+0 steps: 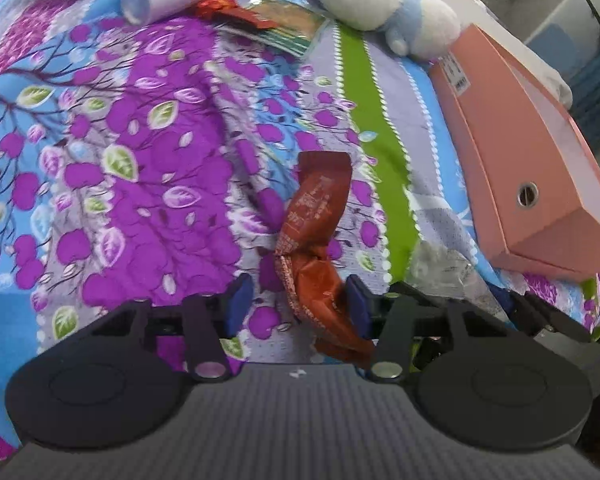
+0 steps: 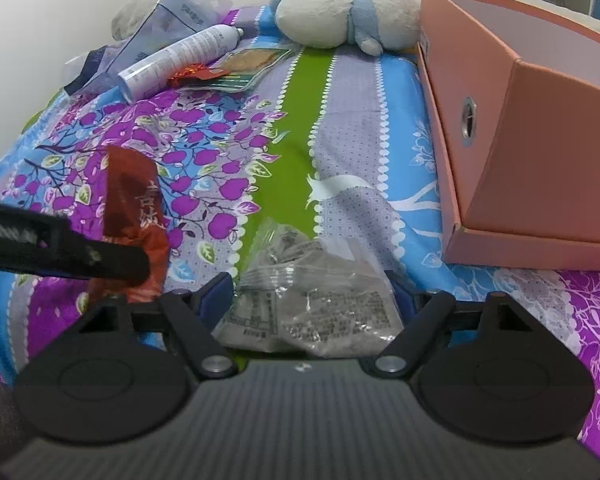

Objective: Organize snacks
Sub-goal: 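Carry the red wrapper and clear bag over the pink box with both grippers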

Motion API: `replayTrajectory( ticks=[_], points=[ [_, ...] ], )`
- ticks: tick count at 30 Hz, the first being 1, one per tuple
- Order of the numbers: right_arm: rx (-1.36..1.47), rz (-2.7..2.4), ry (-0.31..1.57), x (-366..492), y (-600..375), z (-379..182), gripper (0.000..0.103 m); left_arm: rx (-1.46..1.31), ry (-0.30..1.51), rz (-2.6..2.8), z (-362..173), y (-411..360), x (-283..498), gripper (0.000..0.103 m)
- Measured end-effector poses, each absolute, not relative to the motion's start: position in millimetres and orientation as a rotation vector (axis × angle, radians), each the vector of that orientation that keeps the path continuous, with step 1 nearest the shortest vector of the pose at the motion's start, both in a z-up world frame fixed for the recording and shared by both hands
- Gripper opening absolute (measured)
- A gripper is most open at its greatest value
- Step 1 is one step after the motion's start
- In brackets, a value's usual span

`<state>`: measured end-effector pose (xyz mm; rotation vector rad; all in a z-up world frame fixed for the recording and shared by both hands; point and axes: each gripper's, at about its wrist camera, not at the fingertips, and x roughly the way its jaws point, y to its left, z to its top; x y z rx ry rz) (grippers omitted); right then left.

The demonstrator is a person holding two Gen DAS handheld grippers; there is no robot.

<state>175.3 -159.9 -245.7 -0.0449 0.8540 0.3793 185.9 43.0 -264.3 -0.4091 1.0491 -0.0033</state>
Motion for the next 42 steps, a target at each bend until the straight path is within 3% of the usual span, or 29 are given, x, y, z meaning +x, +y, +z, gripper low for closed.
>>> replayTrajectory(
  ticks=[2,14,22,42],
  points=[
    [-0.047,0.373,0.858,175,-161,-243,0.077,-0.418,1.048,-0.027,-264,40,187,0.036],
    [-0.04,0.316,0.868,170,-176,-233,0.072,-0.418,1.004,-0.021,-251,41,178,0.023],
    [-0.023,0.304,0.851,169,-182,-218,0.062,-0.438,0.957,-0.012,-231,47,172,0.022],
    [0.052,0.259,0.727,156,-213,-150,0.061,-0.459,0.814,-0.078,-156,38,171,0.022]
  ],
)
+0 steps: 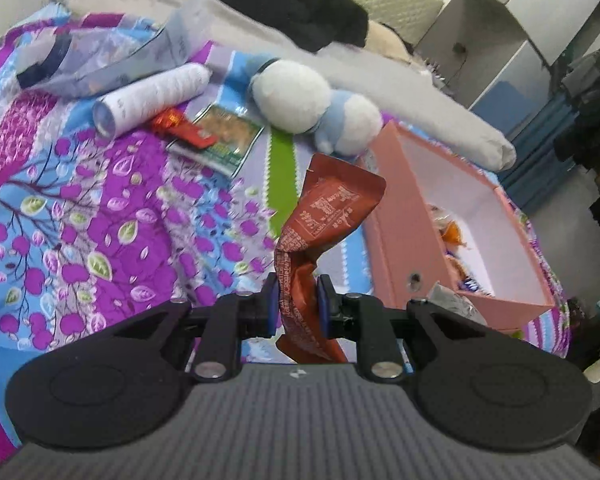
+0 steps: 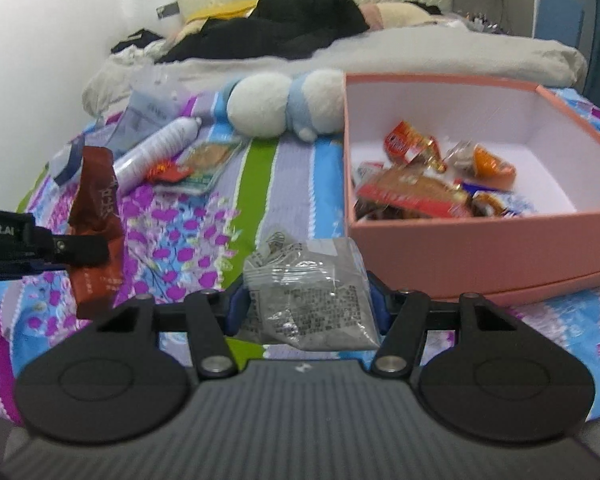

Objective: Organize snacks
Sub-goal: 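Carry the red wrapper and clear bag over the pink box with both grippers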

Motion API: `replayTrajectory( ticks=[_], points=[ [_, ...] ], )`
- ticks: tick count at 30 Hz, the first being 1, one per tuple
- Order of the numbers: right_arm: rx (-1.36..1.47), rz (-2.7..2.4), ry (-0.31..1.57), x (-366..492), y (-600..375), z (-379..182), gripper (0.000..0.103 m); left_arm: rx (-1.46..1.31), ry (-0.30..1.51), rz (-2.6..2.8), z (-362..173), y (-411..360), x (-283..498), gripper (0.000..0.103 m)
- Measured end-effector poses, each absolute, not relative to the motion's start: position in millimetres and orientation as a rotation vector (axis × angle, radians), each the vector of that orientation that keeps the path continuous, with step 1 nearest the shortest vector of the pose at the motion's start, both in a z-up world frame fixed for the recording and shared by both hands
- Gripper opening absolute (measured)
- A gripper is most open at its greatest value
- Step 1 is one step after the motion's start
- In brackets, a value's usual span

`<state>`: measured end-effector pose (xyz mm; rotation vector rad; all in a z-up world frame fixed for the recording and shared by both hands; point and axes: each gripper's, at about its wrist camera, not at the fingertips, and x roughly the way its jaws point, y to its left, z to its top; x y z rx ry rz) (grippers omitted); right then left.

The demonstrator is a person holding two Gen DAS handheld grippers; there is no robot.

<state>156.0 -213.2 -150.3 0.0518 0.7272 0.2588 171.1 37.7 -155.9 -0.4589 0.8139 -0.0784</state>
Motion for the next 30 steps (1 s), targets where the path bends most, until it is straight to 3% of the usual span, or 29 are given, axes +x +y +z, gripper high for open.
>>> replayTrajectory(
  ticks=[15,30],
  points=[
    [0.068,0.229,0.615,131,-244,-87,0.061,-0.416,0.725,-0.16,-100,10,164,0.022],
    [0.092,0.129,0.605,116,-287,-80,0.061,-0.364,0.708,-0.298,-77,-48,174,0.022]
  ],
)
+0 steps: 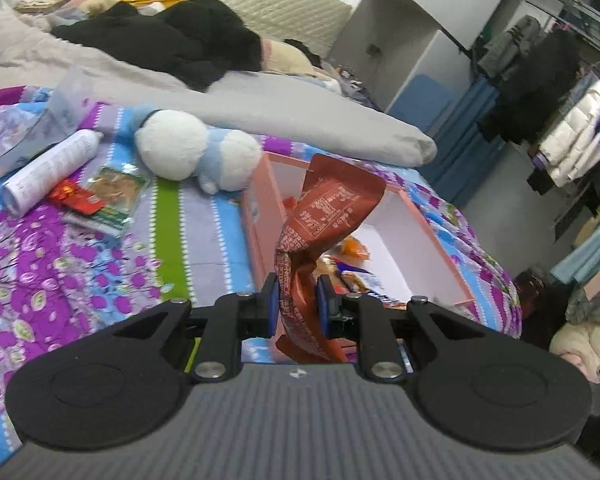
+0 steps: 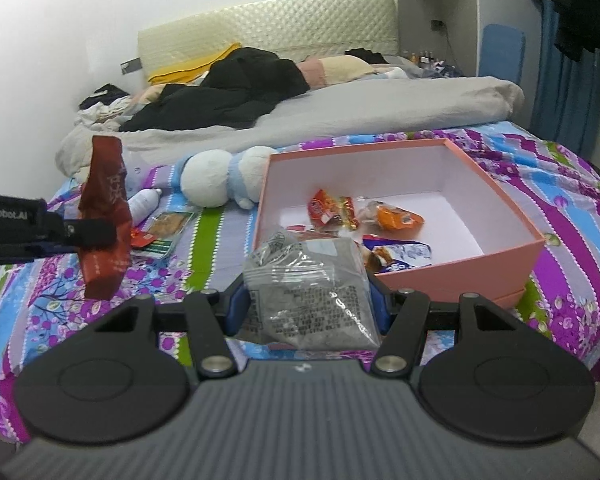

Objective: Organize snacks
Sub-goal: 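Carry the red wrapper and clear bag over the pink box with both grippers, then open both grippers to drop the wrapper and clear bag into the box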

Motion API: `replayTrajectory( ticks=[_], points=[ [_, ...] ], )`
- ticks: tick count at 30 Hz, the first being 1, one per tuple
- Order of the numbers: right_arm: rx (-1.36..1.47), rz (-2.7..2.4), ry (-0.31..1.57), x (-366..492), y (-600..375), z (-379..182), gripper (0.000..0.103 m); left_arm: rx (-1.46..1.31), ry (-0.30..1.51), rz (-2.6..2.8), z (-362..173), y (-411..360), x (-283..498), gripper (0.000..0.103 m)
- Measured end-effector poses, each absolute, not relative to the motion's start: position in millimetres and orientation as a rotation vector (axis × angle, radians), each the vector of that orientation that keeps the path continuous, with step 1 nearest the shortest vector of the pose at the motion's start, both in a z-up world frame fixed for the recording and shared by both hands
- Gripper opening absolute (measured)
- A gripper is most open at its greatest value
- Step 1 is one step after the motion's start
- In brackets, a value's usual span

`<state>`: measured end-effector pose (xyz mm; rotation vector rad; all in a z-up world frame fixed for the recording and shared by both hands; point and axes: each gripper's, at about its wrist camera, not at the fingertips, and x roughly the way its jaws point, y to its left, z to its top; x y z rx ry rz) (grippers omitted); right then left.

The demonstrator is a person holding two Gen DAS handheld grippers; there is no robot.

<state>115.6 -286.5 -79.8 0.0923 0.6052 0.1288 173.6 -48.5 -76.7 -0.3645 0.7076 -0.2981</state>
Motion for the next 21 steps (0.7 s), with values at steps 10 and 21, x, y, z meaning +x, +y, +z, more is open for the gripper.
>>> replayTrajectory(
  ticks=[10,21],
  points=[
    [0.129,0.103,0.623,147,-309,-86,0.061,-0.299,0.726,-0.377,-76,-102,225,0.022],
    [0.143,0.061,0.654,209,-341,-97,0.061,-0.26,0.801,-0.426,-103,-152,313,0.022]
  ],
)
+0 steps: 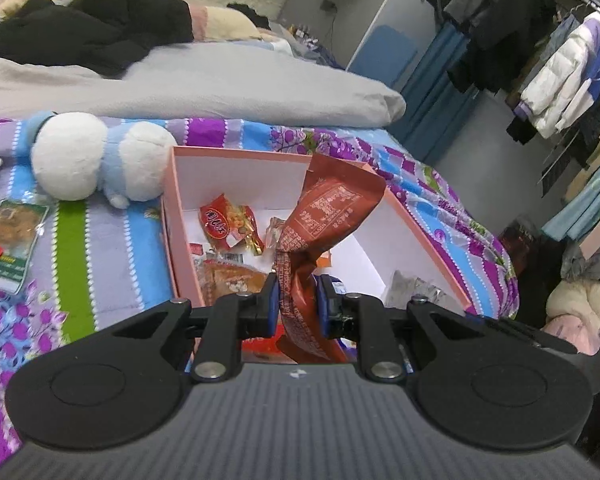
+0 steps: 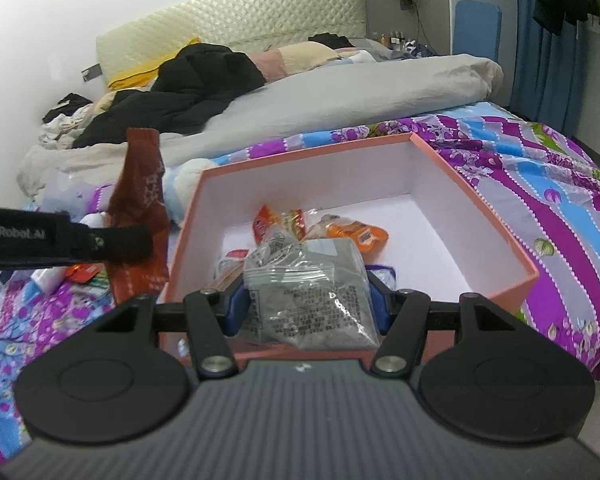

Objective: Organize snacks
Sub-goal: 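Open both grippers to drop the wrapper and clear bag into the box, then move both grippers back from the box toward the remaining snacks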

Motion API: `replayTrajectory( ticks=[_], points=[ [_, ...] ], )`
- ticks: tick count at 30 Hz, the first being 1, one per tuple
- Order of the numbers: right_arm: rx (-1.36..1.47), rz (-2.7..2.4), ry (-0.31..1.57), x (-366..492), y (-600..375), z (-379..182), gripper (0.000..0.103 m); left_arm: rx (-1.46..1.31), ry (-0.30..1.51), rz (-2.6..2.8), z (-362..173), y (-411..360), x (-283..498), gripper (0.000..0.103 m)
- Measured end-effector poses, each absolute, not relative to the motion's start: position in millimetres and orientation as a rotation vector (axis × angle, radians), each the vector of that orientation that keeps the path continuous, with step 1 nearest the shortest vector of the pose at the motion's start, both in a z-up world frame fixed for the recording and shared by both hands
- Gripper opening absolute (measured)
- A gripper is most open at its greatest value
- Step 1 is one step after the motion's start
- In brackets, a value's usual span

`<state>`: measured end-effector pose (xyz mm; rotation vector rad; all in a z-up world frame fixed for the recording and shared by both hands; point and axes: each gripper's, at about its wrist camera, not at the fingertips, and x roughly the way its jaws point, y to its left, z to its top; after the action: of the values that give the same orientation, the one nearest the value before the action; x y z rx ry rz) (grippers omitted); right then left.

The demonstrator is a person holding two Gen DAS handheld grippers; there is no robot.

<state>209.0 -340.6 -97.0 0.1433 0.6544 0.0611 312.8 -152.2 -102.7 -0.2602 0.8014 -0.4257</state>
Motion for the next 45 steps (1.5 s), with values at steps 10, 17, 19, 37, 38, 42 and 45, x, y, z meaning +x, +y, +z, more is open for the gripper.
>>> replayTrajectory(
  ticks=[10,17,19,37,38,42,45],
  points=[
    [0.161,0.061,0.723,260,-357,-124,0.062,-0.222,0.898,-0.428,-140,-180,382,0.022],
    [0.195,0.05,0.783,287,-369,-148,0.064,-0.205,0.945,-0.437,-159,-188,403,0.024],
    [0.211,0.032,0.792,290,-372,-152,0.068,-0.209,0.955,-0.422,-160,-187,407,0.027],
    [0.216,0.056,0.706,239,-357,-114,0.078,-0.226,0.821,-0.418,-93,-154,328,0.047],
    [0.216,0.059,0.698,234,-355,-110,0.078,-0.223,0.812,-0.416,-89,-151,321,0.047],
    [0.21,0.078,0.665,211,-346,-96,0.078,-0.22,0.777,-0.409,-73,-138,287,0.047],
    [0.213,0.092,0.644,193,-339,-88,0.078,-0.217,0.753,-0.4,-64,-129,261,0.047]
  ],
)
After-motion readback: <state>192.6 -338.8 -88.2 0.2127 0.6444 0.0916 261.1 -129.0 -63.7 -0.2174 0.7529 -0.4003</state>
